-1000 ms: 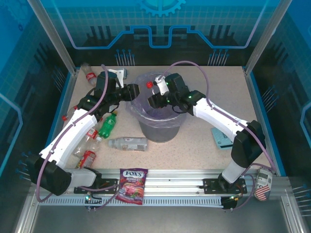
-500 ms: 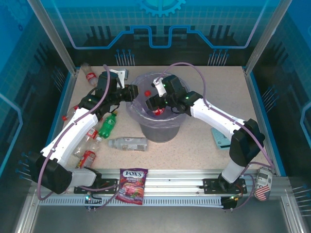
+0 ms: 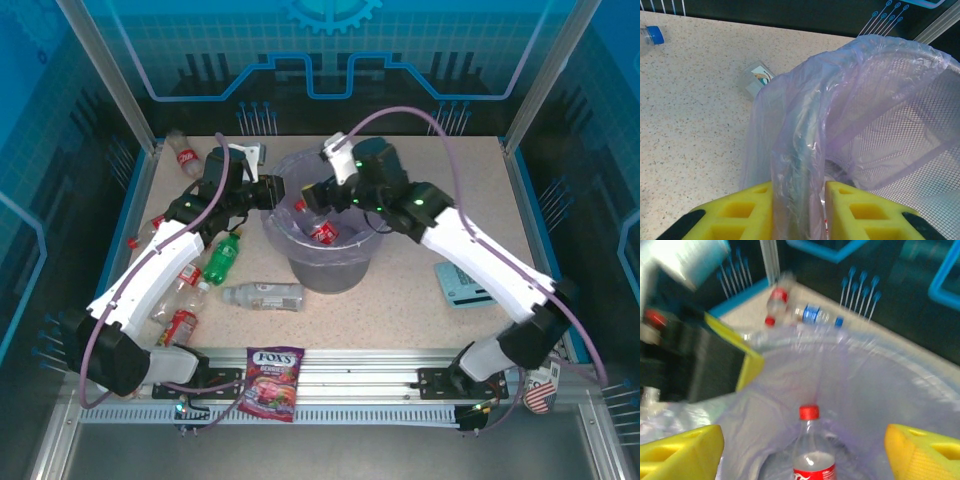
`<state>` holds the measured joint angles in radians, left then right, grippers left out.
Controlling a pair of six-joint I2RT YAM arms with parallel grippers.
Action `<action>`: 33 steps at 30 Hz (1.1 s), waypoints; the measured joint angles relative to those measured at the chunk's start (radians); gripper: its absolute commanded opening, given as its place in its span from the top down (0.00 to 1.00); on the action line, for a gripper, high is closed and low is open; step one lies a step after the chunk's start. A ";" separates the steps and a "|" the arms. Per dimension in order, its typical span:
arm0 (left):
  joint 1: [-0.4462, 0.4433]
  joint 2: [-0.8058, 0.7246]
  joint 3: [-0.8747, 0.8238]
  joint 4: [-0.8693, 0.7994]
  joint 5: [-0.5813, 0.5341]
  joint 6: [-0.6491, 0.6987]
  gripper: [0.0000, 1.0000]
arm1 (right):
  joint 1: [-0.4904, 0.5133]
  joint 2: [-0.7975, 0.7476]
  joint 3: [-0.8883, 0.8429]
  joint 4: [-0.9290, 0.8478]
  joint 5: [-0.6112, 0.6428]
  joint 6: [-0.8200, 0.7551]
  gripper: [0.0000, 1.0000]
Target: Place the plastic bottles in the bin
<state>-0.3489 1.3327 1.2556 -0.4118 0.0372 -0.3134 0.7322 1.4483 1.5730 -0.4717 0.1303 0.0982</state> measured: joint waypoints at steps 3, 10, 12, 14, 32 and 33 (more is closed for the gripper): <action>0.000 0.006 0.000 0.006 0.007 -0.003 0.74 | -0.008 -0.121 0.004 -0.039 0.082 -0.002 0.19; 0.003 0.021 0.000 0.031 0.011 -0.046 0.82 | -0.167 -0.249 -0.065 -0.197 0.119 0.096 0.24; 0.005 0.029 0.000 0.045 0.012 -0.057 0.85 | -0.222 -0.250 -0.104 -0.243 0.104 0.132 0.24; 0.001 0.037 0.006 0.049 0.014 -0.071 0.86 | -0.274 -0.267 -0.166 -0.275 0.074 0.163 0.25; -0.115 0.261 0.214 0.074 -0.044 -0.145 0.92 | -0.666 -0.362 -0.364 -0.277 -0.343 0.274 0.22; -0.121 0.277 0.231 0.075 -0.045 -0.145 0.92 | -0.684 -0.362 -0.371 -0.269 -0.370 0.280 0.23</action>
<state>-0.4698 1.6100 1.4864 -0.3370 -0.0082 -0.4587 0.0479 1.0866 1.2022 -0.7406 -0.2401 0.3779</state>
